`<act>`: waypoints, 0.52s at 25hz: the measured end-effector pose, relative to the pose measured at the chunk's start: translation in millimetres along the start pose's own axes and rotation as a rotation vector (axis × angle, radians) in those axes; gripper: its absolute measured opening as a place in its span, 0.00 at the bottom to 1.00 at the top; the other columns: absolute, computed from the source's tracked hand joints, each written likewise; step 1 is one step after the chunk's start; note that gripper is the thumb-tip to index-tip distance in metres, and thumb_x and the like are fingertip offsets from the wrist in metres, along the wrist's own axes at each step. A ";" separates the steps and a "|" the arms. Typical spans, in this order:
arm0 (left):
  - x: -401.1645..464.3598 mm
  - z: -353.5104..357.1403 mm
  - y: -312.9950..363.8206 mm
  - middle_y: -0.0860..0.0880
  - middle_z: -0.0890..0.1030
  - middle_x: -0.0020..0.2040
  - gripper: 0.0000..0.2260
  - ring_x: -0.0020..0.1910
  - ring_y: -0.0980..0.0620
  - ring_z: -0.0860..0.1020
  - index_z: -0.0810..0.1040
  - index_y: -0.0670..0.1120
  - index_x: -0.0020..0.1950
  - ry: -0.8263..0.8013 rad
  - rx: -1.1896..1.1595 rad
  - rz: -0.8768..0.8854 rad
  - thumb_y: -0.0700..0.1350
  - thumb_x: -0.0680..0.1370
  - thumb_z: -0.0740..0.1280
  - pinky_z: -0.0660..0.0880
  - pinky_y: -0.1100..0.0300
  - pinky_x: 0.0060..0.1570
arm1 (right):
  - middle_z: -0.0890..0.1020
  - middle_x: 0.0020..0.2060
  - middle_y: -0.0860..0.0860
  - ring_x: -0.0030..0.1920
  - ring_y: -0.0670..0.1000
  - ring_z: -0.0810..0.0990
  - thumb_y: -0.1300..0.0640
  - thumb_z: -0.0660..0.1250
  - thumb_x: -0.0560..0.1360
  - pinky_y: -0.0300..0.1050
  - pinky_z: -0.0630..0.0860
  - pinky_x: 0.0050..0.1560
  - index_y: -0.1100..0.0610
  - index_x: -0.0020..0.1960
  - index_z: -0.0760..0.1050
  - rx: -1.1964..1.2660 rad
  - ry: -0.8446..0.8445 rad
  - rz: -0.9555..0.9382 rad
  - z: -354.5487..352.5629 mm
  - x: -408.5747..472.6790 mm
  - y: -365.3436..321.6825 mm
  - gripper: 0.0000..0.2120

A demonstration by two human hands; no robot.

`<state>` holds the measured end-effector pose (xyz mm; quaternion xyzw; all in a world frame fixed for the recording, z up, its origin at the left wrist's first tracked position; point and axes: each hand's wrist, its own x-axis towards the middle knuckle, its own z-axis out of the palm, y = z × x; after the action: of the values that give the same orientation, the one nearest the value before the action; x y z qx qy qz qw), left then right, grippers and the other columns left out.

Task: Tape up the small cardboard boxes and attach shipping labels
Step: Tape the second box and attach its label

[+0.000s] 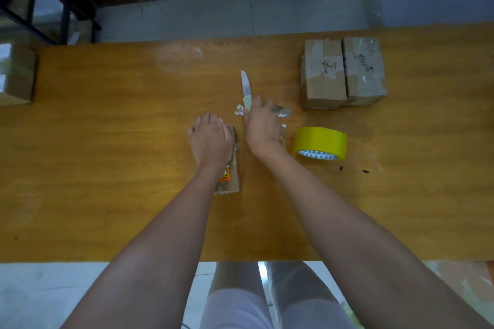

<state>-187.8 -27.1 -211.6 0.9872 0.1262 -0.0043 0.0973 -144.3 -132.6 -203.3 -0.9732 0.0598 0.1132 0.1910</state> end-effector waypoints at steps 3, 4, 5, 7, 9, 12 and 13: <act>1.0 -4.5 -8.5 0.41 0.77 0.48 0.14 0.50 0.43 0.74 0.75 0.39 0.48 0.015 -0.135 0.001 0.43 0.82 0.52 0.69 0.48 0.51 | 0.77 0.55 0.55 0.50 0.55 0.79 0.51 0.59 0.81 0.43 0.65 0.40 0.59 0.61 0.72 0.366 0.123 -0.058 -7.2 -34.3 6.2 0.15; 1.2 -7.0 -12.8 0.40 0.77 0.46 0.14 0.49 0.42 0.74 0.75 0.38 0.46 0.025 -0.209 -0.002 0.42 0.83 0.53 0.69 0.48 0.52 | 0.79 0.51 0.52 0.50 0.53 0.78 0.49 0.60 0.80 0.42 0.67 0.42 0.58 0.59 0.74 0.530 0.102 -0.032 -7.9 -50.2 9.6 0.15; 1.6 -9.4 -16.6 0.40 0.76 0.45 0.14 0.47 0.42 0.74 0.74 0.38 0.44 0.038 -0.286 -0.003 0.41 0.83 0.53 0.68 0.48 0.52 | 0.80 0.48 0.49 0.49 0.50 0.78 0.46 0.62 0.79 0.42 0.69 0.45 0.57 0.58 0.76 0.680 0.041 0.032 -7.2 -65.6 11.9 0.16; 1.9 -12.8 -22.0 0.40 0.75 0.42 0.14 0.44 0.42 0.72 0.72 0.38 0.42 0.057 -0.399 -0.003 0.41 0.83 0.53 0.68 0.48 0.50 | 0.81 0.46 0.44 0.49 0.45 0.79 0.41 0.67 0.75 0.42 0.75 0.50 0.55 0.57 0.78 0.926 -0.133 0.199 0.1 -89.0 12.5 0.20; 1.3 -13.4 -24.6 0.42 0.73 0.40 0.14 0.42 0.43 0.71 0.71 0.38 0.41 0.067 -0.457 -0.007 0.40 0.83 0.53 0.66 0.49 0.47 | 0.82 0.46 0.45 0.49 0.45 0.80 0.43 0.71 0.72 0.43 0.77 0.51 0.53 0.53 0.80 1.112 -0.239 0.311 10.0 -95.3 10.1 0.16; 1.2 -12.4 -26.0 0.44 0.71 0.39 0.13 0.41 0.45 0.69 0.70 0.40 0.40 0.080 -0.473 -0.009 0.40 0.83 0.53 0.64 0.51 0.45 | 0.83 0.45 0.49 0.45 0.46 0.80 0.54 0.75 0.72 0.40 0.77 0.43 0.51 0.47 0.82 1.271 -0.256 0.348 14.6 -92.2 7.0 0.05; 2.1 -11.8 -27.3 0.45 0.71 0.39 0.13 0.41 0.46 0.68 0.70 0.41 0.40 0.083 -0.476 -0.010 0.40 0.83 0.53 0.64 0.51 0.45 | 0.83 0.45 0.50 0.45 0.46 0.80 0.57 0.75 0.71 0.39 0.77 0.43 0.51 0.46 0.82 1.283 -0.247 0.348 15.6 -91.8 7.1 0.04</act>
<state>-192.8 1.6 -205.3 0.9352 0.1322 0.0655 0.3219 -237.3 -126.4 -197.5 -0.6231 0.2488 0.1949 0.7154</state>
